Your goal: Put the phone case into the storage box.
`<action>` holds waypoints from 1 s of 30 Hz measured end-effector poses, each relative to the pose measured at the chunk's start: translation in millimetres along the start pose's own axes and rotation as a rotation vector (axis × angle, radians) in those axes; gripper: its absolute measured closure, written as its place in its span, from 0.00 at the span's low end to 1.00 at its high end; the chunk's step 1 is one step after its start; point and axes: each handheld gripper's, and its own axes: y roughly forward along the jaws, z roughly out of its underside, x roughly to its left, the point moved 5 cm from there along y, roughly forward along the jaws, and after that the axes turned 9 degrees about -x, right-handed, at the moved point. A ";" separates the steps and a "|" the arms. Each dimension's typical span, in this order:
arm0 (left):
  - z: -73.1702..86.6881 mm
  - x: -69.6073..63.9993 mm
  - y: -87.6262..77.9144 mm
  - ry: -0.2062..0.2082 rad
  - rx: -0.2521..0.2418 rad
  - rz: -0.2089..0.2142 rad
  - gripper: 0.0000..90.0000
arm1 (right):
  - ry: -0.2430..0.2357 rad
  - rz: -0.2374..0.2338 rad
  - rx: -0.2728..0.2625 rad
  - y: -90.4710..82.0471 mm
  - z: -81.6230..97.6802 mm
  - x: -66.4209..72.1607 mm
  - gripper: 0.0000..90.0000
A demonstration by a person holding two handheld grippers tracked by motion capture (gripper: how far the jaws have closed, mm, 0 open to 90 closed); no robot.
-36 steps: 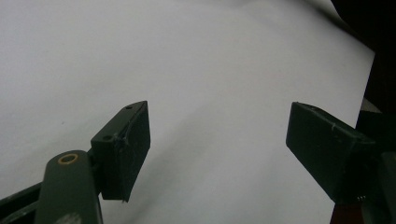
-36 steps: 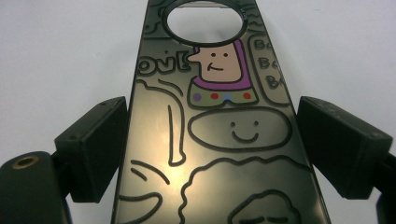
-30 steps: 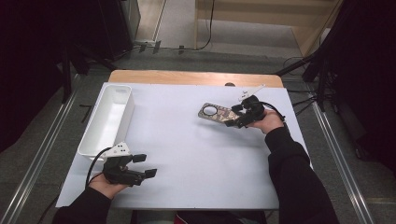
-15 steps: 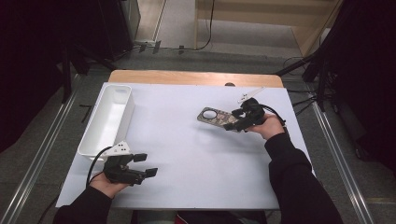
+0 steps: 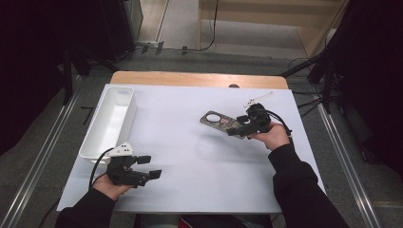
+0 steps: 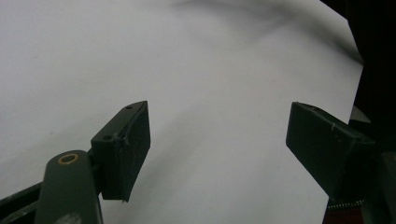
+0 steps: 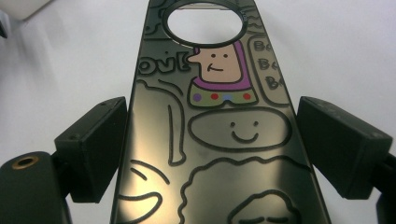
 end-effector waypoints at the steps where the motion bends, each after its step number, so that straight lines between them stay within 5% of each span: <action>1: -0.2 0.0 0.2 -0.004 -0.003 0.000 0.24 | 0.019 -0.002 -0.003 -0.5 0.9 1.3 0.12; 30: -15.2 -5.3 13.7 -0.082 -0.015 0.048 0.24 | 0.131 -0.008 -0.057 8.9 18.3 36.2 0.12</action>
